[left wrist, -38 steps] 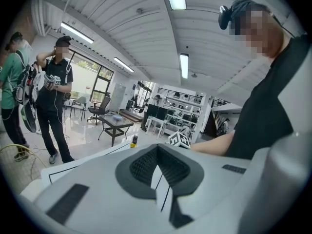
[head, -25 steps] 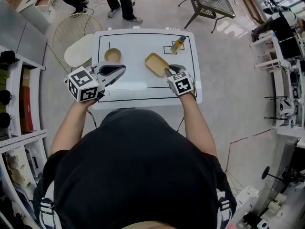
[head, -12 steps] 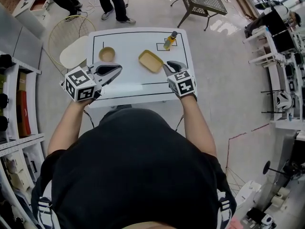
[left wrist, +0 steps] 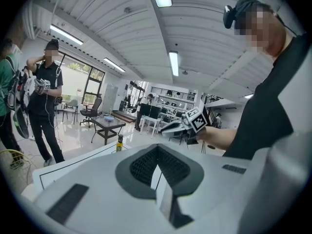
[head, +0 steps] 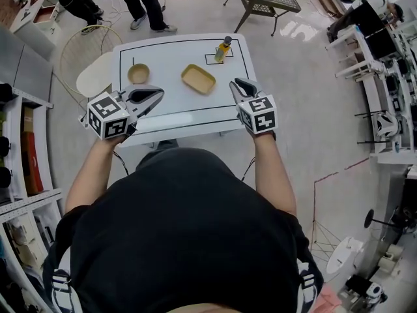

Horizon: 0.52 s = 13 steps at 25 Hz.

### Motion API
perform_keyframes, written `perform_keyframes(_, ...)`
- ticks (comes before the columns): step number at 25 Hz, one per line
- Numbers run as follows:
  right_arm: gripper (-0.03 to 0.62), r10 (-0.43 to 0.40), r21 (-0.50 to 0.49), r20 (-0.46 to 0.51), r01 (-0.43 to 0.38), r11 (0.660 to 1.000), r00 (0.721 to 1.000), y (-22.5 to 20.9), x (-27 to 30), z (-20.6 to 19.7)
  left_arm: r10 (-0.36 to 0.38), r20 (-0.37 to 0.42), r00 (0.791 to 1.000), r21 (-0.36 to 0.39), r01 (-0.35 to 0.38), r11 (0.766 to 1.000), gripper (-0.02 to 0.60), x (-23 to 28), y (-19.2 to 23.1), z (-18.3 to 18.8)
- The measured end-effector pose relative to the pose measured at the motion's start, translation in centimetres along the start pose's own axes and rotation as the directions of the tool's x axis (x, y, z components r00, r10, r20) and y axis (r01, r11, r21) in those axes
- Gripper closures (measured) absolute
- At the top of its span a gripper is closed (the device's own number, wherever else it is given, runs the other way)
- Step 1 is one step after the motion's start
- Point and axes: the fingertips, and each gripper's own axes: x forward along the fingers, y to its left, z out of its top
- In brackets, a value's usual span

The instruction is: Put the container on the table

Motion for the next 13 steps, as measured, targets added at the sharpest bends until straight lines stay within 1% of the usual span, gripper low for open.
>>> perform_keyframes(4, 0.539, -0.023, 0.018, 0.006, 0.023, 1.000, 1.000, -1.2, -1.6, -0.6, 0.000, 0.004, 1.000, 0.004, 0.000, 1.000, 0.575, 0.3, -0.2, 0.4)
perform_keyframes(13, 0.545, -0.080, 0.072, 0.052, 0.076, 0.994, 0.995, -4.3, -5.4, -1.8, 0.014, 0.012, 1.000, -0.003, -0.013, 1.000, 0.575, 0.7, -0.9, 0.3)
